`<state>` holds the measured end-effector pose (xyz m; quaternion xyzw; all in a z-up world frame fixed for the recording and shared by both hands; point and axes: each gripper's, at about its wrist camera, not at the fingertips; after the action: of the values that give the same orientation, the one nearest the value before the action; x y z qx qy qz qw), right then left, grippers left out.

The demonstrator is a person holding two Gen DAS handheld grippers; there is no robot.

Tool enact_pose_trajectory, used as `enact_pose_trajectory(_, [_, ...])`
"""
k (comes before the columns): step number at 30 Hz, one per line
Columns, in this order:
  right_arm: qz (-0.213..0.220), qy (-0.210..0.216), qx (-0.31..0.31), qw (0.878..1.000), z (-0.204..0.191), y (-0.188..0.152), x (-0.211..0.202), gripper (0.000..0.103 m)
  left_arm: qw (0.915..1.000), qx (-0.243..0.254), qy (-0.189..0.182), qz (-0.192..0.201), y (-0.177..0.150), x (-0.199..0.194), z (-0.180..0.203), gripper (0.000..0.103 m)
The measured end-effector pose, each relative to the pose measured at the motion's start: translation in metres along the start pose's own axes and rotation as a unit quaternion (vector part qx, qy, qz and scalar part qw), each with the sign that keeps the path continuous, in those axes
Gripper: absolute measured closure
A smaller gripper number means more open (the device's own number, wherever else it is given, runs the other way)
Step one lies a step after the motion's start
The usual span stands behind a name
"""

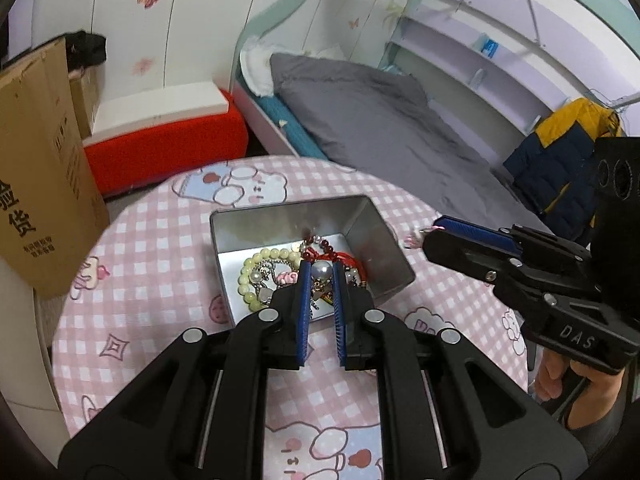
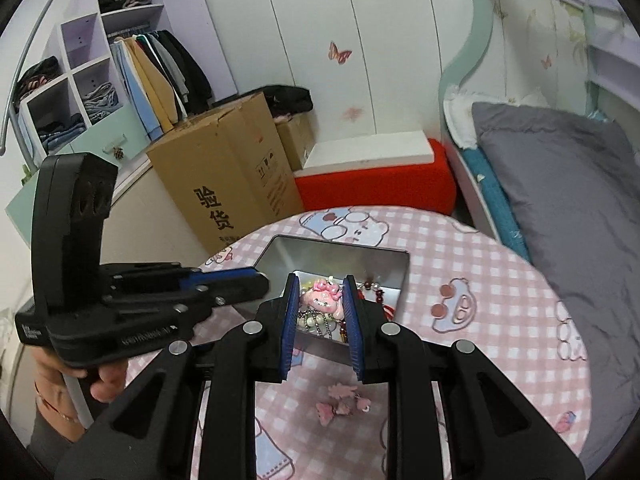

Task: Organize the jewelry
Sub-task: 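Carry both charms over the box and open both tools to drop them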

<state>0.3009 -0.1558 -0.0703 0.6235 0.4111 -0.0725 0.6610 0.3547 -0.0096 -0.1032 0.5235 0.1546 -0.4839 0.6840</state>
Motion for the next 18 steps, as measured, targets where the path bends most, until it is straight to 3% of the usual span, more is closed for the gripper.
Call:
enact_pose_trajectory(8, [-0.024, 0.014, 0.02, 0.999, 0.008, -0.007, 0.025, 0.083, 0.9991, -0.02, 0.017, -0.032, 0.001, 0.025, -0.007, 0.092])
enact_pose_trajectory(18, [-0.035, 0.02, 0.037, 0.998, 0.013, -0.012, 0.03, 0.083, 0.9987, -0.005, 0.033, -0.038, -0.002, 0.025, 0.0, 0.091])
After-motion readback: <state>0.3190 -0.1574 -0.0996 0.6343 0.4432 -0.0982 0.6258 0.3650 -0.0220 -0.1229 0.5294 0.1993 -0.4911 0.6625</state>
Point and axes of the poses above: each gripper's, at about its wrist camera, not at the fingertips, and x roughly the way its jaws point, z to its right, y to its top, and after that the axes turned 10 degrees about -x, right-handed
